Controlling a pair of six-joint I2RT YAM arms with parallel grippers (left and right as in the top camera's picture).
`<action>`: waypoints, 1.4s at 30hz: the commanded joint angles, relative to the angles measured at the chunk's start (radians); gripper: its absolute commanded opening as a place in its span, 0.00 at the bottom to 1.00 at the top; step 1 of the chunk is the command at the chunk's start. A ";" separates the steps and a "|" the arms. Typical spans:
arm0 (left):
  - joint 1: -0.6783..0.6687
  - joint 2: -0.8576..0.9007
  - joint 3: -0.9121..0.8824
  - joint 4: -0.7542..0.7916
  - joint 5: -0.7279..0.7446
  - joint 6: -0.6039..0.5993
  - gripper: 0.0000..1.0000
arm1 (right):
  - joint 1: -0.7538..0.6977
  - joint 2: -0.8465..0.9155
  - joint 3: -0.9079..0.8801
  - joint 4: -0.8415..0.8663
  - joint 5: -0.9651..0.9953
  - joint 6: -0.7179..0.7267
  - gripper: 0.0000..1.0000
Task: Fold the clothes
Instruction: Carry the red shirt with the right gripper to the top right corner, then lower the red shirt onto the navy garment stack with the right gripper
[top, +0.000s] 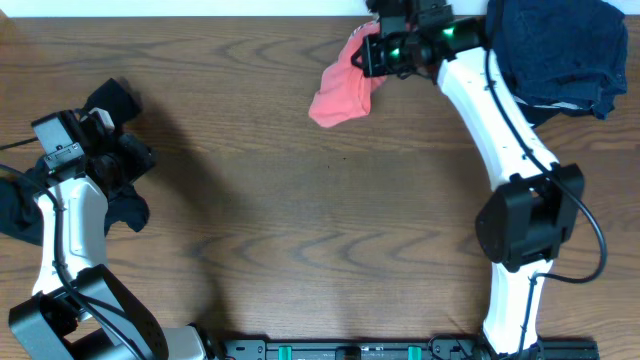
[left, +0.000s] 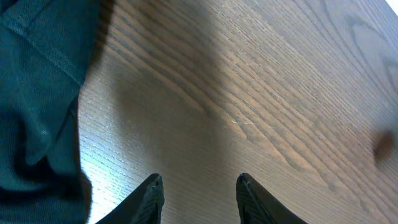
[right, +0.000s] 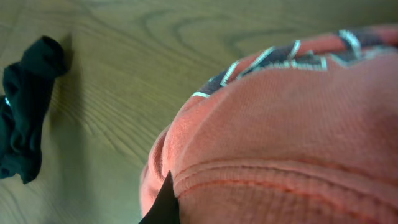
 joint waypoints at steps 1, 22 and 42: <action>-0.001 0.013 0.005 -0.002 -0.008 0.013 0.41 | -0.016 -0.039 0.009 0.015 -0.018 -0.043 0.01; -0.001 0.013 0.005 -0.002 -0.042 0.013 0.41 | -0.458 -0.079 0.009 0.423 -0.423 -0.027 0.01; -0.001 0.013 0.005 -0.003 -0.042 0.014 0.41 | -0.689 -0.048 0.009 0.729 -0.463 0.012 0.01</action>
